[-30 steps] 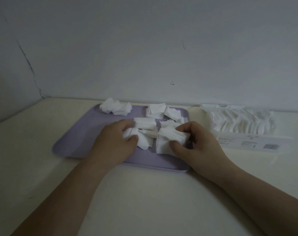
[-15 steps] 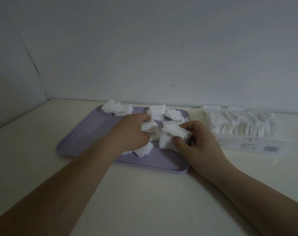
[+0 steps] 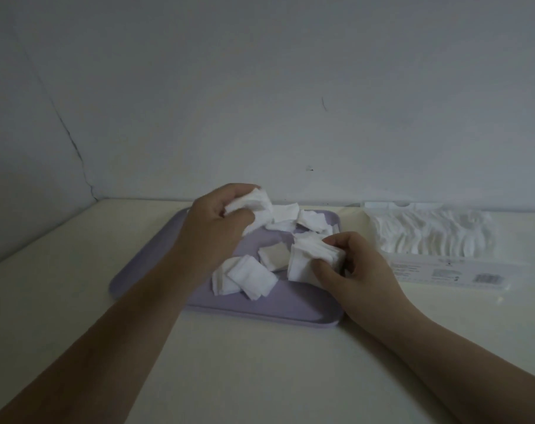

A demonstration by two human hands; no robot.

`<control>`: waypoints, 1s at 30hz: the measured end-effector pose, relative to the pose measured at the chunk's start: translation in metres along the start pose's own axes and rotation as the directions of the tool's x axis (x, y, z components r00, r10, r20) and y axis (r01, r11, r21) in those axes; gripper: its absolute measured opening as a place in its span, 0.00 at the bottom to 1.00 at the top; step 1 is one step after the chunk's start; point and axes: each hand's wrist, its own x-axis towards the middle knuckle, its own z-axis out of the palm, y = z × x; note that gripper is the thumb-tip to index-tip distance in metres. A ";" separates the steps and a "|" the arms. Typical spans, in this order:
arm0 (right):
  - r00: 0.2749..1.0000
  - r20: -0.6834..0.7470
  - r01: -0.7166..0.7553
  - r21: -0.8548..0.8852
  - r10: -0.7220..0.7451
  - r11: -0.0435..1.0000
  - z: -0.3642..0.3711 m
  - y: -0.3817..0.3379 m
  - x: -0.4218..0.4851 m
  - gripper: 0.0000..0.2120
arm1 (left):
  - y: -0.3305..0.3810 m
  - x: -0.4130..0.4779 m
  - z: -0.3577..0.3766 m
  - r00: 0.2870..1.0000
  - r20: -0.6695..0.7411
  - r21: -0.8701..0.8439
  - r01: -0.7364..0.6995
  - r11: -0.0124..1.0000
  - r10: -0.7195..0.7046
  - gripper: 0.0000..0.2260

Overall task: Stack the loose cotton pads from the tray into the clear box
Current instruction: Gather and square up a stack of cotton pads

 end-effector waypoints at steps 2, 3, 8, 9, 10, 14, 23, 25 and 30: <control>1.000 -0.002 -0.015 -0.008 0.015 1.000 0.000 0.001 0.001 0.12 | 0.013 -0.017 0.002 0.969 0.242 -0.261 0.113 0.959 -0.049 0.19; 1.000 0.001 -0.021 -0.011 0.021 1.000 -0.001 0.001 0.002 0.13 | 0.013 -0.025 0.004 0.940 0.339 -0.264 0.134 0.955 -0.038 0.20; 0.999 0.051 -0.005 0.064 0.002 0.998 -0.002 0.006 0.003 0.18 | -0.009 -0.046 0.020 0.835 0.539 -0.175 0.238 0.955 -0.109 0.23; 0.998 0.067 -0.002 0.082 -0.004 0.997 -0.002 0.006 0.003 0.19 | -0.013 -0.045 0.023 0.852 0.513 -0.137 0.197 0.971 -0.100 0.23; 0.997 0.080 0.000 0.096 -0.007 0.995 -0.003 0.007 0.003 0.20 | -0.014 -0.045 0.025 0.878 0.470 -0.105 0.158 0.982 -0.091 0.23; 0.995 0.103 0.002 0.141 -0.017 0.990 -0.002 0.011 0.004 0.20 | -0.021 -0.043 0.028 0.936 0.349 -0.082 0.086 0.993 -0.052 0.25; 0.991 0.124 0.020 0.205 -0.046 0.979 0.001 0.010 0.003 0.13 | -0.025 -0.049 0.027 0.964 0.253 -0.097 0.107 0.990 -0.079 0.21; 0.990 0.136 0.004 0.267 -0.042 0.964 0.001 0.009 0.002 0.13 | -0.026 -0.049 0.027 0.964 0.252 -0.109 0.120 0.987 -0.090 0.21; 0.937 0.348 -0.059 0.242 -0.030 0.969 -0.006 0.002 -0.002 0.28 | -0.033 -0.049 0.028 0.961 0.265 -0.054 0.101 0.993 -0.084 0.26</control>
